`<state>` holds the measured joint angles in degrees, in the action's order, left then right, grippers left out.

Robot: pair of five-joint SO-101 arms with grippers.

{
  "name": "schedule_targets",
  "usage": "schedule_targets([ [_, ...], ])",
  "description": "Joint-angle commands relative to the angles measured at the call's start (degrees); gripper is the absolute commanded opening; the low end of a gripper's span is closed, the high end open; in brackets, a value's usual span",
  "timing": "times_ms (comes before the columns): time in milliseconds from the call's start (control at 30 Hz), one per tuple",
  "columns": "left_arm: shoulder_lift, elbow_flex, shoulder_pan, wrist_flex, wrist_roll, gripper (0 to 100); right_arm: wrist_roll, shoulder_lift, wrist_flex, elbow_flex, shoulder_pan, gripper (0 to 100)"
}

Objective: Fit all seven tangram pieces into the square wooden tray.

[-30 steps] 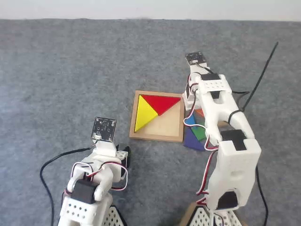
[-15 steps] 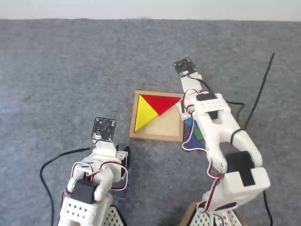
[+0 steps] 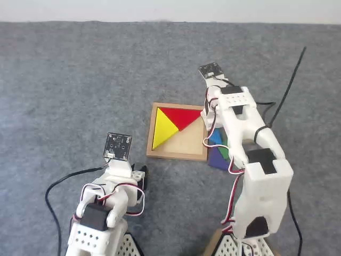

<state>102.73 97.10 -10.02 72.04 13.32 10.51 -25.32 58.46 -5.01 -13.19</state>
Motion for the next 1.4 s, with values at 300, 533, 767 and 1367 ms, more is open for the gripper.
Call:
schedule_targets([
  [300, 1.0, -0.7, -0.1, 0.1, 0.4, 11, 3.2, 22.7, -17.8, -22.4, -4.0, 25.7],
  [533, 1.0, -0.7, -0.1, 0.1, 0.4, 11, 3.2, 27.4, -21.8, -28.2, -3.6, 25.6],
  [767, 1.0, -0.7, -0.1, 0.1, 0.4, 11, 5.2, 12.9, -14.2, -14.8, -1.5, 25.6],
  [1367, 1.0, -0.7, -0.1, 0.1, 0.4, 11, -1.1, 15.1, 4.8, 1.7, 11.5, 14.1],
])
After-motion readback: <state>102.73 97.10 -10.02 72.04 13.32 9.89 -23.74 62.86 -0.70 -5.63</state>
